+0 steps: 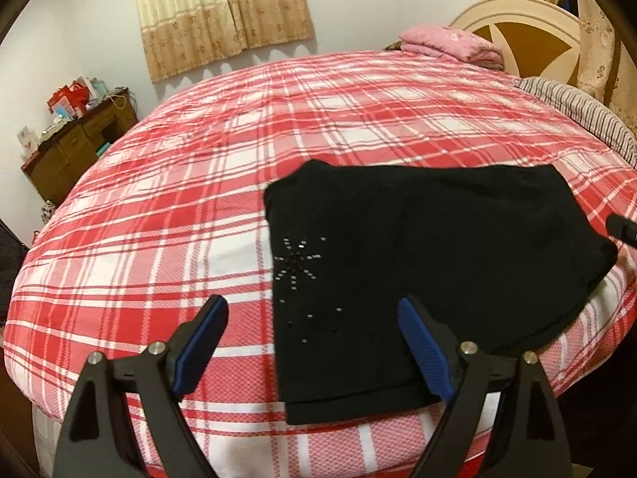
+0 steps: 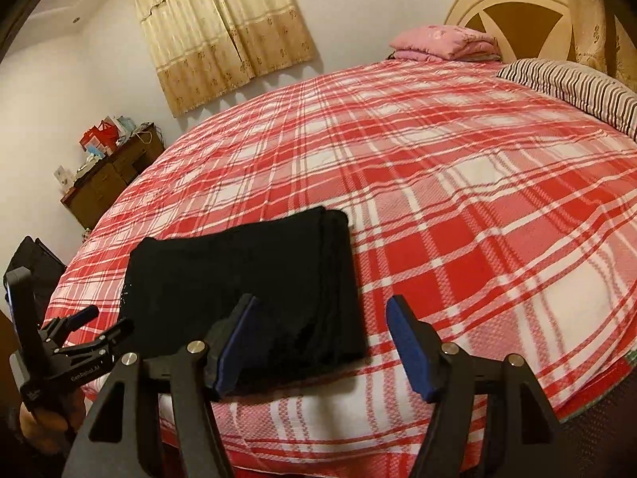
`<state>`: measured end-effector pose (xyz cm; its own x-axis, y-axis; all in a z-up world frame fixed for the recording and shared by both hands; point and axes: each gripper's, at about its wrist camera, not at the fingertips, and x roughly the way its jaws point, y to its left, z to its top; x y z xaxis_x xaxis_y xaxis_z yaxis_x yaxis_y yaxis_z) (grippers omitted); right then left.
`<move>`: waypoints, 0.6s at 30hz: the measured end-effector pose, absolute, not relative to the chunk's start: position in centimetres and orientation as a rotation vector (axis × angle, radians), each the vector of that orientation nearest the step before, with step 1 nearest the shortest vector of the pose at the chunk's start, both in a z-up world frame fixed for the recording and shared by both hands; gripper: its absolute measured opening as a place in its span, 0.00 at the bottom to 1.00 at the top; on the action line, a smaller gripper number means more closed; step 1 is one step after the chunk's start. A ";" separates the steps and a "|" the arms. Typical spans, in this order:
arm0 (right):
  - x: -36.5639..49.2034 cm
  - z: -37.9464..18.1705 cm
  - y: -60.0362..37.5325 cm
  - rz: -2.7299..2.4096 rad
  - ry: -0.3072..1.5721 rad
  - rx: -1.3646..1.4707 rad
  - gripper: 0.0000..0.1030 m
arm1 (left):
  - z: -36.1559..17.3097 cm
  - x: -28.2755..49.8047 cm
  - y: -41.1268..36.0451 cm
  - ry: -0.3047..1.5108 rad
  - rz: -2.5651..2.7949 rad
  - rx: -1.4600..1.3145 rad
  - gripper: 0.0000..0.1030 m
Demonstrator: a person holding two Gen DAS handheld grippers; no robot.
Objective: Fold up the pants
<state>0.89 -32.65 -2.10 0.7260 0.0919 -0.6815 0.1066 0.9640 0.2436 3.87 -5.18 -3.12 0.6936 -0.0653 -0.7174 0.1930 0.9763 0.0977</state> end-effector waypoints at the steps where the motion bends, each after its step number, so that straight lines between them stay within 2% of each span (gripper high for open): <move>1: 0.8 -2.2 -32.5 -0.006 0.764 0.275 0.66 | -3.2 3.9 -5.0 0.793 -0.138 0.171 0.87; 18: 3.4 -3.9 -33.7 -0.003 0.757 0.367 0.66 | -3.5 5.7 -6.5 0.858 -0.216 0.111 0.87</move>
<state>3.40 -33.70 -3.86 0.7299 0.1283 -0.6714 0.1335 0.9366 0.3241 5.68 -6.47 -3.50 0.6341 -0.1437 -0.7597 0.2330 0.9724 0.0105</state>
